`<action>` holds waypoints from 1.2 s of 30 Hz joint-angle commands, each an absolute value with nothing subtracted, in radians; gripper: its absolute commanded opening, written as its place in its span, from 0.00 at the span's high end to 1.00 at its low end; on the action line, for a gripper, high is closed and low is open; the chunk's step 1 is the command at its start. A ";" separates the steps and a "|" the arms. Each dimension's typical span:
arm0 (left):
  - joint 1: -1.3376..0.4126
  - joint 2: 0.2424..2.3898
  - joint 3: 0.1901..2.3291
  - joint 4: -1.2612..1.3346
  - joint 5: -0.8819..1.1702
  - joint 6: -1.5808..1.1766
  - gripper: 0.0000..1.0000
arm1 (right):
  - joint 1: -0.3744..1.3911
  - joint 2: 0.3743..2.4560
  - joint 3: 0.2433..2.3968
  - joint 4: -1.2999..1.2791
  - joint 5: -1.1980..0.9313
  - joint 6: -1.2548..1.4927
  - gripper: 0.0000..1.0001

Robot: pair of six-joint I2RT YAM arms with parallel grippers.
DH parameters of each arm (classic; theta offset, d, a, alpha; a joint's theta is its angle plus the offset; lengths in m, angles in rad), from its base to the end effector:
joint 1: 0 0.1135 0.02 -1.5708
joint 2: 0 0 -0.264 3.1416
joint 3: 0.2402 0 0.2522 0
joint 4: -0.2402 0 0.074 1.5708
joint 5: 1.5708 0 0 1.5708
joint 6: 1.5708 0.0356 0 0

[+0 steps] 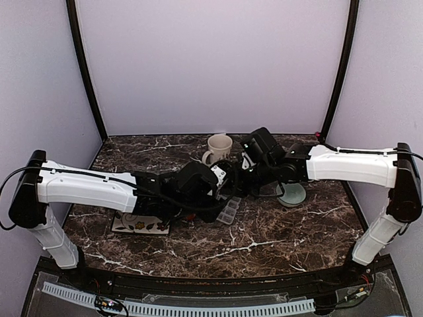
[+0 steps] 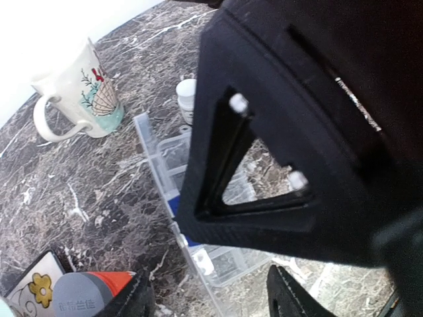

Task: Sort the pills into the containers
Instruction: Pass from the right arm to the left

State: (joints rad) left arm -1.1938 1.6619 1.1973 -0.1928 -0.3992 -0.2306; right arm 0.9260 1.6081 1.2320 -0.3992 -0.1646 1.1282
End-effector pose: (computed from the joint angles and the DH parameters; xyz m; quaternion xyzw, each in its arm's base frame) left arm 0.1507 -0.3430 0.2550 0.3300 0.8201 -0.1478 0.4435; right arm 0.2103 0.2894 0.2668 0.0611 0.9173 0.3696 0.1348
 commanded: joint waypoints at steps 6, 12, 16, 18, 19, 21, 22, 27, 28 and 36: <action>-1.209 1.641 1.154 -0.206 -0.518 -0.234 0.44 | 0.909 1.550 1.197 -0.276 -0.223 1.205 1.00; -1.210 1.622 1.113 -0.168 -0.573 -0.277 0.57 | 0.905 1.548 1.183 -0.240 -0.248 1.239 1.00; -1.212 1.599 1.080 -0.127 -0.602 -0.283 0.65 | 0.904 1.548 1.174 -0.222 -0.264 1.252 1.00; -1.212 1.590 1.069 -0.114 -0.621 -0.285 0.69 | 0.902 1.549 1.170 -0.218 -0.267 1.254 1.00; -1.212 1.586 1.063 -0.102 -0.627 -0.282 0.71 | 0.902 1.549 1.167 -0.215 -0.270 1.256 1.00; -1.212 1.576 1.051 -0.073 -0.637 -0.272 0.74 | 0.902 1.549 1.164 -0.211 -0.275 1.258 1.00; -1.212 1.572 1.046 -0.059 -0.638 -0.267 0.75 | 0.902 1.549 1.164 -0.210 -0.275 1.258 1.00; -1.212 1.574 1.045 -0.020 -0.634 -0.235 0.87 | 0.901 1.545 1.162 -0.213 -0.270 1.256 1.00; -1.212 1.577 1.046 -0.016 -0.633 -0.232 0.90 | 0.900 1.543 1.159 -0.212 -0.268 1.254 1.00; -1.212 1.589 1.052 -0.004 -0.635 -0.225 0.99 | 0.889 1.514 1.120 -0.208 -0.257 1.218 0.84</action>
